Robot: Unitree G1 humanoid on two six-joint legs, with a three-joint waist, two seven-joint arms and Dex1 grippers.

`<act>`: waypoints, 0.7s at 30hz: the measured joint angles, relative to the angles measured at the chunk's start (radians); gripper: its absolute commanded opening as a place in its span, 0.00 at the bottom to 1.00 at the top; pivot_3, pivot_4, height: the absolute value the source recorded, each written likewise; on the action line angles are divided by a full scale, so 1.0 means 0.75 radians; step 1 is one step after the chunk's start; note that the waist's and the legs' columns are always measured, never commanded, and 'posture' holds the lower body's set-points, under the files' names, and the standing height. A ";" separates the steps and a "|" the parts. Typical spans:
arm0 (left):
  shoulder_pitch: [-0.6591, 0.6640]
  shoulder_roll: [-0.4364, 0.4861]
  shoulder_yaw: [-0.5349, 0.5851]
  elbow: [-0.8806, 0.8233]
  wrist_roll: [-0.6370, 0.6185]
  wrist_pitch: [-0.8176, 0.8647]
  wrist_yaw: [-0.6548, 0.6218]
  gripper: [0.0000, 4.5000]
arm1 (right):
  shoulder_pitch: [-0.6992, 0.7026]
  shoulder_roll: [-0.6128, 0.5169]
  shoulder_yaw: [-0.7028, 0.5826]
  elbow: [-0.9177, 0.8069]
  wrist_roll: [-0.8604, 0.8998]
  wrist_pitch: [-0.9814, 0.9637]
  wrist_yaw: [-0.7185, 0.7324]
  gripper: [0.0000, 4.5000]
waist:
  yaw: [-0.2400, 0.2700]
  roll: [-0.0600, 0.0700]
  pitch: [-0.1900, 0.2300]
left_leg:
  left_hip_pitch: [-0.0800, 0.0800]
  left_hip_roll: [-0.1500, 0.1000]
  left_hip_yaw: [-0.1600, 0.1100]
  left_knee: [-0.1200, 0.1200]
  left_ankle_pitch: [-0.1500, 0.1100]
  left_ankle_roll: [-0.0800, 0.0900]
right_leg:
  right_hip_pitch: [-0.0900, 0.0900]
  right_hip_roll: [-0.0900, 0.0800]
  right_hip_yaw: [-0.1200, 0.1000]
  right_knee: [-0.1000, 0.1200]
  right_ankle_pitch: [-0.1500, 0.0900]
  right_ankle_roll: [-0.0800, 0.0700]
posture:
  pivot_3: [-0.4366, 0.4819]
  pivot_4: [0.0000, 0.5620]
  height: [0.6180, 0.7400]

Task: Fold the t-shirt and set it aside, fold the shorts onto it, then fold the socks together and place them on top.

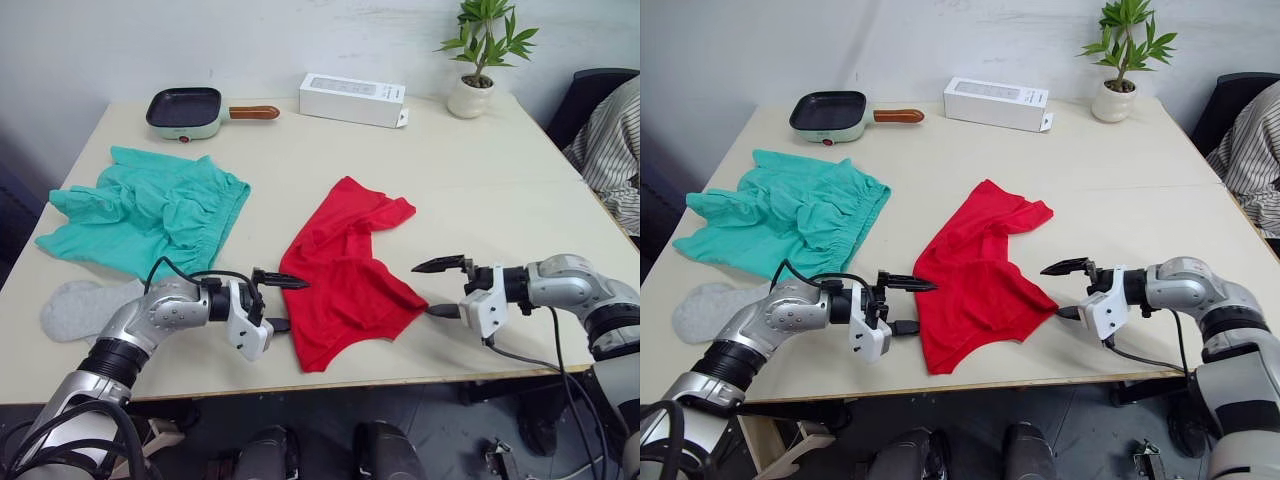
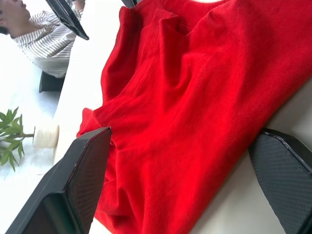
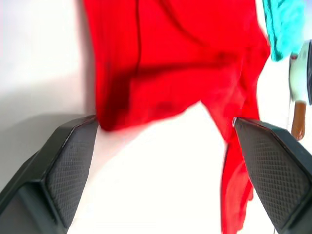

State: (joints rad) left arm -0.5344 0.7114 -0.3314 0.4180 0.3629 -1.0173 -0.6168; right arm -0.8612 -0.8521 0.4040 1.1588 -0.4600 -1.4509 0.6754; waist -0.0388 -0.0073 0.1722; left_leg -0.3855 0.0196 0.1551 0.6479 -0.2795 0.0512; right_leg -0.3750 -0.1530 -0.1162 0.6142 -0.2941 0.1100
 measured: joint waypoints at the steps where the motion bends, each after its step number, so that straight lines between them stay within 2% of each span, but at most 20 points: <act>1: 0.000 0.000 -0.001 -0.001 0.005 0.002 0.006 1.00 | -0.007 -0.004 0.009 0.000 -0.023 0.005 -0.029 1.00 | 0.001 0.000 0.000 | 0.000 0.000 0.000 0.000 0.000 0.000 | 0.000 0.000 0.000 0.000 0.000 0.000 | 0.48 0.27 1.00; 9: -0.009 -0.010 -0.006 0.012 0.050 0.016 0.043 1.00 | -0.120 0.028 0.136 0.027 -0.327 0.027 -0.371 1.00 | 0.000 -0.010 -0.008 | 0.005 0.002 0.000 -0.003 0.000 -0.001 | -0.001 0.001 0.001 -0.002 -0.001 -0.003 | 0.48 0.27 1.00; 18: -0.068 -0.106 -0.034 0.072 0.109 0.077 0.099 1.00 | -0.197 0.103 0.244 0.034 -0.540 0.024 -0.674 1.00 | -0.029 -0.020 -0.020 | 0.011 0.009 0.007 -0.007 -0.001 -0.009 | 0.003 0.006 0.000 0.004 -0.005 -0.011 | 0.48 0.27 1.00; 21: -0.071 -0.107 -0.045 0.084 0.115 0.076 0.106 0.86 | -0.210 0.122 0.273 0.033 -0.587 0.019 -0.762 1.00 | -0.029 -0.020 -0.020 | 0.016 0.013 0.010 -0.007 -0.002 -0.014 | 0.003 0.008 -0.001 0.010 -0.010 -0.019 | 0.48 0.27 1.00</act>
State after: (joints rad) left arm -0.5879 0.6310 -0.3649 0.4813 0.4495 -0.9606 -0.5373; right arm -1.0184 -0.7606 0.6085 1.1836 -0.9000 -1.4365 0.1038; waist -0.0609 -0.0223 0.1574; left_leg -0.3735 0.0296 0.1625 0.6425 -0.2812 0.0403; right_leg -0.3725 -0.1467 -0.1168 0.6217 -0.3017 0.0959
